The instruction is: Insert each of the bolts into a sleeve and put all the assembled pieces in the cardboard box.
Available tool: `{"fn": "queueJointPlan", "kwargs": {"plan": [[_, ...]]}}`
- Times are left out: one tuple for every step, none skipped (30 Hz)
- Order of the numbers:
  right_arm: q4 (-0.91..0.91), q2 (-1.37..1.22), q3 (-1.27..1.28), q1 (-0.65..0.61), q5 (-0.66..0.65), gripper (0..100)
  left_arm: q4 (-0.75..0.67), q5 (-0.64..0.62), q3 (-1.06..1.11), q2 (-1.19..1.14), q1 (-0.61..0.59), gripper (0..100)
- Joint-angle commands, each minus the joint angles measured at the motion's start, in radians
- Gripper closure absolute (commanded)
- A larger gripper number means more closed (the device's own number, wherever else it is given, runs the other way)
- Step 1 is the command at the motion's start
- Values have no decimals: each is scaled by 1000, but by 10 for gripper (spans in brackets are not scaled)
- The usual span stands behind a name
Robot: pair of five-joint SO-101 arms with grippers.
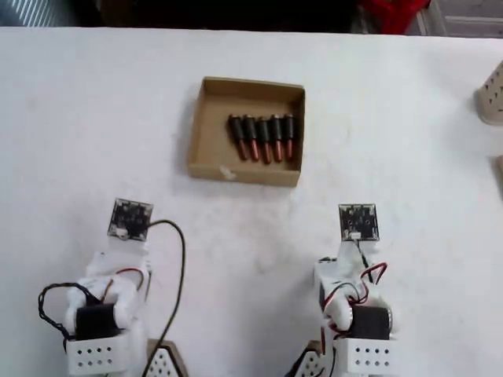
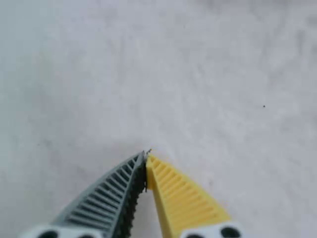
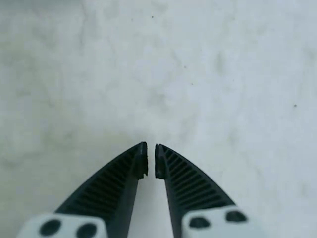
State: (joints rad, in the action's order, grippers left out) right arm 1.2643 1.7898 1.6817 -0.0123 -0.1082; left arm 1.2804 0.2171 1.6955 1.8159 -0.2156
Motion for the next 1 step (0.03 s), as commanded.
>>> {"fn": "queueJointPlan", "kwargs": {"plan": [[4, 8, 9, -1, -11, 981, 8, -6, -3, 10, 1, 975]]}}
